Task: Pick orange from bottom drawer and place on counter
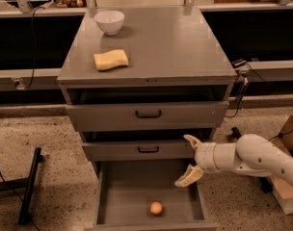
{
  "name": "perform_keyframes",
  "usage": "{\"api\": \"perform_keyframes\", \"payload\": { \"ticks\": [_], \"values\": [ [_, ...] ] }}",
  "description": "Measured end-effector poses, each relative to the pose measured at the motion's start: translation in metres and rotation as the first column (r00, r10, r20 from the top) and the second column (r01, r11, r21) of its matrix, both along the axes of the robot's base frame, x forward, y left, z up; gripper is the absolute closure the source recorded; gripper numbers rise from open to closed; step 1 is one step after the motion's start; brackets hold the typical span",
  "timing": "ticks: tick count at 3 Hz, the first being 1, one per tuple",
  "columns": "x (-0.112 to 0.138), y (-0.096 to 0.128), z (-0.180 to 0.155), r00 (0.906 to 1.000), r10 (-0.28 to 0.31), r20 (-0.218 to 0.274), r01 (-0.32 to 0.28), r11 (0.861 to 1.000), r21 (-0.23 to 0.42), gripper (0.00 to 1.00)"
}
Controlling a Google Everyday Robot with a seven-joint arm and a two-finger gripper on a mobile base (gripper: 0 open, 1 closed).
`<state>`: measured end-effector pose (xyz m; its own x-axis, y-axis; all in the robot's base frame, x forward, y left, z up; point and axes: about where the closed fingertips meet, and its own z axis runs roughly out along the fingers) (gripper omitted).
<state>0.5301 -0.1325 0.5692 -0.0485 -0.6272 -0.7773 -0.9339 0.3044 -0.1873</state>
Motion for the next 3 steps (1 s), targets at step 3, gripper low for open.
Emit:
{"api": "perform_keyframes", "payload": {
  "ticks": [3],
  "values": [
    [0.018,-0.026,-0.06,0.9926,0.093,0.078,-0.096,0.995,0.035,0.0]
  ]
}}
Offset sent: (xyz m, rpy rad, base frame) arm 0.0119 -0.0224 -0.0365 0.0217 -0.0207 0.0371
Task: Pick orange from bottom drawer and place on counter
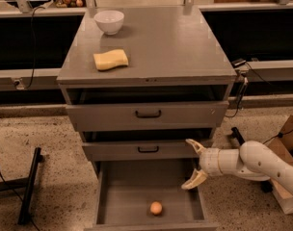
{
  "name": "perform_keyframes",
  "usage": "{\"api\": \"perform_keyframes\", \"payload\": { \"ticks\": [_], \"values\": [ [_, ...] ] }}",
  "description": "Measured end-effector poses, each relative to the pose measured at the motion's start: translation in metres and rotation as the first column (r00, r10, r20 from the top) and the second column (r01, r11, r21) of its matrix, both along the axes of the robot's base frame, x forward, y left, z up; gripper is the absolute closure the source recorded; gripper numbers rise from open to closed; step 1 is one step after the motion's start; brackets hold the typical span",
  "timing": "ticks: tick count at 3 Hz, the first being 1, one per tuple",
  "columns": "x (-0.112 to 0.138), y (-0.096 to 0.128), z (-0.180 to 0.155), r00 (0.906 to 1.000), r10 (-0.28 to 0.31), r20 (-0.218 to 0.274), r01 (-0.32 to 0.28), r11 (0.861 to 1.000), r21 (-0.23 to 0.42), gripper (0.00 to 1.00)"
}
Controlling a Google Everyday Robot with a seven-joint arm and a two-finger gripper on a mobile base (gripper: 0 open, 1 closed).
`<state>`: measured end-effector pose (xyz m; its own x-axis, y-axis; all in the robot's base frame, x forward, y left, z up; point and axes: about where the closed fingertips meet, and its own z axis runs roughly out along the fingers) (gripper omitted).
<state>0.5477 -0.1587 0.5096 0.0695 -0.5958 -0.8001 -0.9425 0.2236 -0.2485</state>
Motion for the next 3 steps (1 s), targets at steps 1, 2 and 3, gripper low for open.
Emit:
{"api": "perform_keyframes", "payload": {
  "ticks": [1,2,3],
  "values": [
    [0.009,0.023,-0.031,0.9966,0.057,-0.06,-0.053,0.996,0.075,0.0],
    [0.011,0.058,-0.089,0.9813,0.116,-0.154,-0.097,0.988,0.12,0.0],
    [-0.003,0.083,-0.157,0.9637,0.133,-0.232,-0.106,0.987,0.123,0.0]
  ]
}}
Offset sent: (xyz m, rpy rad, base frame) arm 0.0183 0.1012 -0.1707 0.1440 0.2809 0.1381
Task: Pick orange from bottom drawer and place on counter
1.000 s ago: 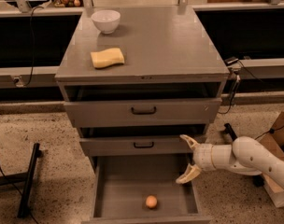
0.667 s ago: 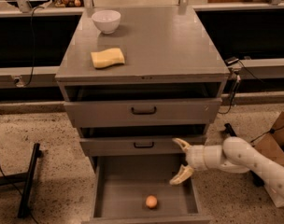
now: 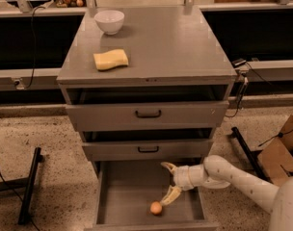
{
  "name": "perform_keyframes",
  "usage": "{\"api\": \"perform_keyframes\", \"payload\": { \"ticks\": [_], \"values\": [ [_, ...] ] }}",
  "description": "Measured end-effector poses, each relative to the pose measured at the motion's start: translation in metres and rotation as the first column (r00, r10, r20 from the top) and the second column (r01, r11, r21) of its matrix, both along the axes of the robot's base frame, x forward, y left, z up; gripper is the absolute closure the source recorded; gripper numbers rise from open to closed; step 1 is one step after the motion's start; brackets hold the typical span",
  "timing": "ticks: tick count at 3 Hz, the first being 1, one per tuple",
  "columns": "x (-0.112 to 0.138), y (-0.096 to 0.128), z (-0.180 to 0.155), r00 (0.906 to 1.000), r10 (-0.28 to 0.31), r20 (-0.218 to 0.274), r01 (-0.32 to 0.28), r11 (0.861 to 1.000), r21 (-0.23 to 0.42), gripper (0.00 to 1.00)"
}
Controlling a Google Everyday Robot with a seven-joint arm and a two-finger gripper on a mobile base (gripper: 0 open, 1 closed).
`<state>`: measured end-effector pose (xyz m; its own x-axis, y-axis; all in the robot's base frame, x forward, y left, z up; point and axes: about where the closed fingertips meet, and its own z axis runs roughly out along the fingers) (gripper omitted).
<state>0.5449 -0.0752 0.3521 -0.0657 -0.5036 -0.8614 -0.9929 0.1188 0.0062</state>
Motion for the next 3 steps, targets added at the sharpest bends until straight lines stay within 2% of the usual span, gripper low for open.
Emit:
{"api": "perform_keyframes", "payload": {
  "ticks": [1,2,3],
  "values": [
    [-0.023,0.009,-0.06,0.998,-0.043,-0.045,0.044,0.999,0.007,0.0],
    [-0.023,0.009,-0.06,0.998,-0.043,-0.045,0.044,0.999,0.007,0.0],
    [-0.018,0.009,-0.075,0.9988,-0.038,-0.03,0.037,0.999,-0.039,0.0]
  ]
}}
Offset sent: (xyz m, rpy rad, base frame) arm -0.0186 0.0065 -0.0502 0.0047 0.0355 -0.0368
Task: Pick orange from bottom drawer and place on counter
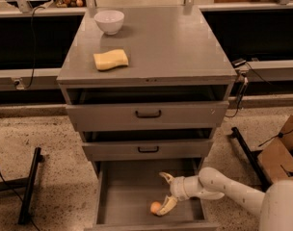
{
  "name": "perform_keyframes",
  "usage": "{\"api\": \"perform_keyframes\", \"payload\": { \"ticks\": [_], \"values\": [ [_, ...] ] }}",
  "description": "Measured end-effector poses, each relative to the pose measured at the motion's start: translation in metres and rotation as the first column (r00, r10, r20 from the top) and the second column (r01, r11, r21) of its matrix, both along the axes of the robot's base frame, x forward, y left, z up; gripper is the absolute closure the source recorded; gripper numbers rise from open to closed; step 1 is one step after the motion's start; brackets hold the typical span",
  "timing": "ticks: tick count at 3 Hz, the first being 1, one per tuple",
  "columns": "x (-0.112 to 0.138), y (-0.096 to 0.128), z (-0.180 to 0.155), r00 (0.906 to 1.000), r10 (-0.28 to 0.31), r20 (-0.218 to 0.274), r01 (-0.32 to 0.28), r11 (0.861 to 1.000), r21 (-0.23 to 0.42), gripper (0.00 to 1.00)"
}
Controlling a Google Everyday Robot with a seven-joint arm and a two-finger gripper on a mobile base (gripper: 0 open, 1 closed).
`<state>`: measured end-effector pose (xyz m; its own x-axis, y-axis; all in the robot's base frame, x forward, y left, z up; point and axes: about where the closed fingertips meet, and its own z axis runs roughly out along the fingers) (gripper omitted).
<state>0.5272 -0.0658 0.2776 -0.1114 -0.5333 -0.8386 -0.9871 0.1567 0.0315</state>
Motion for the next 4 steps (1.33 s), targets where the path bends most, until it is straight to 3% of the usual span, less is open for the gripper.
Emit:
{"api": "perform_keyframes", "payload": {
  "ticks": [1,2,3,4],
  "values": [
    [0.011,-0.006,-0.028,0.998,0.034,0.054,-0.032,0.999,-0.044,0.0],
    [0.018,-0.014,-0.058,0.9972,0.038,0.065,-0.034,0.997,-0.069,0.0],
    [0.018,-0.016,-0.09,0.9948,0.062,0.081,-0.056,0.996,-0.07,0.0],
    [0.001,-0.03,-0.144,0.9928,0.097,0.07,-0.095,0.995,-0.033,0.0]
  ]
}}
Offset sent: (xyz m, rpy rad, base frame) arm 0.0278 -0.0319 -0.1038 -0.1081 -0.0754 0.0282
